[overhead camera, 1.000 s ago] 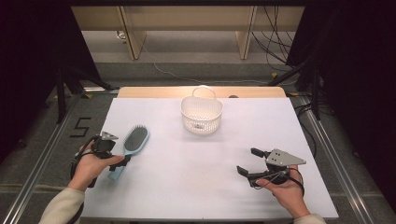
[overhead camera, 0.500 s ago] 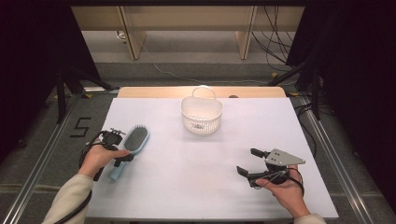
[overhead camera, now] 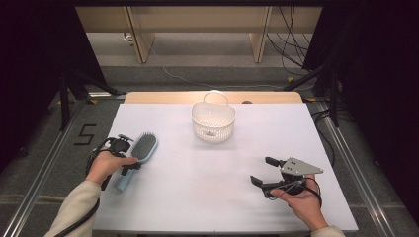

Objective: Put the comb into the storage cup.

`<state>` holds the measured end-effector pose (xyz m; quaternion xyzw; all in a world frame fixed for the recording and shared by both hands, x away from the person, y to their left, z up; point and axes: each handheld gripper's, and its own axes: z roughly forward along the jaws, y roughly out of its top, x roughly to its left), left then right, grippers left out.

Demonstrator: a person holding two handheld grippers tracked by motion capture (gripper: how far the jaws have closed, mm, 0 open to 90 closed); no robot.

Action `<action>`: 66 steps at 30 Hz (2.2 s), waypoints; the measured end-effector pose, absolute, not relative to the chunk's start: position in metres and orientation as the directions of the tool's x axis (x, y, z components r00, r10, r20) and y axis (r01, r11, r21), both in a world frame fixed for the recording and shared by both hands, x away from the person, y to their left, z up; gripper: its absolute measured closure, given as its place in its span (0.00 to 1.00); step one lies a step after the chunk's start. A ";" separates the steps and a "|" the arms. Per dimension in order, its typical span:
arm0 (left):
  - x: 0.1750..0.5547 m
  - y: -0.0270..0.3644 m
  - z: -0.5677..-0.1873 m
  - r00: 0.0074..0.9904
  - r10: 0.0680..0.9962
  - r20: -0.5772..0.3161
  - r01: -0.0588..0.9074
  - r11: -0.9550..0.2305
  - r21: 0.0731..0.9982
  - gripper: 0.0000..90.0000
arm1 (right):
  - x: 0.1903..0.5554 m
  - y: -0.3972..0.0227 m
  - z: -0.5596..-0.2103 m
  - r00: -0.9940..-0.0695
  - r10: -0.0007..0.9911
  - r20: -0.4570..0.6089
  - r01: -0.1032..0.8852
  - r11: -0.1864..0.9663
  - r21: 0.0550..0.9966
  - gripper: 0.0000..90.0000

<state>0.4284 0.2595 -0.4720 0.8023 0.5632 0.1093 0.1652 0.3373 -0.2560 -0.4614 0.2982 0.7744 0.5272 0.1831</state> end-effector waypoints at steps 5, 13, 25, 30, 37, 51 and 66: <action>0.429 0.259 -0.473 0.343 0.939 -0.020 0.873 -0.311 0.376 0.40 | 0.337 -0.256 -0.461 -0.756 0.654 0.031 0.268 0.266 0.926 0.15; 0.432 0.257 -0.471 0.344 0.939 -0.027 0.884 -0.314 0.345 0.45 | 0.338 -0.256 -0.462 -0.756 0.654 0.031 0.270 0.268 0.925 0.15; 0.437 0.252 -0.468 0.342 0.939 -0.018 0.898 -0.322 0.300 0.51 | 0.338 -0.256 -0.462 -0.758 0.652 0.031 0.272 0.272 0.923 0.16; 0.437 0.251 -0.468 0.338 0.941 -0.022 0.902 -0.317 0.292 0.54 | 0.338 -0.256 -0.462 -0.758 0.651 0.033 0.274 0.273 0.922 0.16; 0.439 0.247 -0.467 0.335 0.942 -0.022 0.908 -0.316 0.275 0.61 | 0.338 -0.256 -0.462 -0.758 0.652 0.032 0.274 0.274 0.922 0.16; 0.440 0.244 -0.465 0.314 0.949 -0.028 0.922 -0.298 0.245 0.69 | 0.338 -0.256 -0.462 -0.759 0.651 0.032 0.275 0.275 0.921 0.16; 0.439 0.242 -0.465 0.277 0.961 -0.022 0.934 -0.264 0.243 0.77 | 0.338 -0.256 -0.462 -0.759 0.650 0.033 0.276 0.276 0.921 0.16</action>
